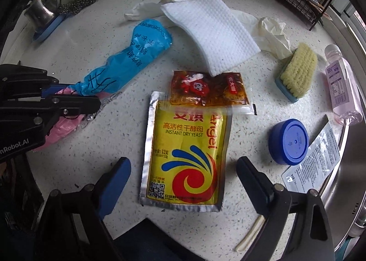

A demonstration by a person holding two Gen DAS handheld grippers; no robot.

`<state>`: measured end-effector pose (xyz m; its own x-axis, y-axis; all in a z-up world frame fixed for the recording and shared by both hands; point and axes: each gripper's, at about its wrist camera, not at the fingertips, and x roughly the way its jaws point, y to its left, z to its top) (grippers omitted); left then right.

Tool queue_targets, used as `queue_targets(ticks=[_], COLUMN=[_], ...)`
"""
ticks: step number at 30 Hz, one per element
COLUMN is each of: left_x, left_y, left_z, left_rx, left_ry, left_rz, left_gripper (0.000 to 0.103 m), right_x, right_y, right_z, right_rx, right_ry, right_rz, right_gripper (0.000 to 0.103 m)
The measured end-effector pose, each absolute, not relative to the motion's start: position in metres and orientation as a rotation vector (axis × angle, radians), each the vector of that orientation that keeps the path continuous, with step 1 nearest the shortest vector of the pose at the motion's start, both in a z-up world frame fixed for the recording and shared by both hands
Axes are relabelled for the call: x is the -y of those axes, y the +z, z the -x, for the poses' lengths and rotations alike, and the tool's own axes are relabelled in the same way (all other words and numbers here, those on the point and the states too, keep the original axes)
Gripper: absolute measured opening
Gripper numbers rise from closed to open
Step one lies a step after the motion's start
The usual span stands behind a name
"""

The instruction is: Collect trash

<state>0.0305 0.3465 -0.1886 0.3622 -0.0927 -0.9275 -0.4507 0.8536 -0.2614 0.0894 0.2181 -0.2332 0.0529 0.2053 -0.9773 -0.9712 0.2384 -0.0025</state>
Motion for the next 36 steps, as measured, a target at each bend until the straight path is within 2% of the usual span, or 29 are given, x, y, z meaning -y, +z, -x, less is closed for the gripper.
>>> queue_targets(ticks=[1,2,4,6,10,18,24,36], left_x=[-0.346,-0.345,-0.341,-0.338,-0.326,-0.294,-0.265,-0.171], left_y=[-0.189,-0.188,-0.189,-0.189,-0.189,-0.169,-0.142,-0.104], left_z=[-0.031,-0.031,-0.034,-0.035,-0.041,-0.049,-0.059,-0.094], left_rx=[-1.191,-1.191,-1.191,-1.194,-1.204,-1.201,-1.172,-1.145], left_ry=[0.248,0.253,0.262,0.262,0.270,0.284,0.276,0.154], left_rz=[0.528,0.527,0.526,0.535,0.541,0.485,0.421,0.265], left_gripper=[0.009,0.009,0.009,0.009,0.009,0.008,0.008,0.008], right_x=[-0.219,-0.220,-0.222,-0.218,-0.210,-0.180,-0.148,-0.030], right_y=[-0.231,-0.229,-0.230,-0.227,-0.225,-0.208,-0.187,-0.124], right_z=[-0.086,-0.083,-0.079,-0.080,-0.083,-0.095,-0.112,-0.152], right_rx=[-1.129,-1.131,-1.126,-1.128,-1.128,-1.164,-1.114,-1.053], right_ry=[1.119,1.123,1.134,1.151,1.143,1.140,1.134,1.026], right_rz=[0.895,0.896,0.897,0.876,0.843,0.790,0.738,0.621], right_gripper=[0.067,0.062,0.058,0.047,0.038,0.037,0.037,0.037])
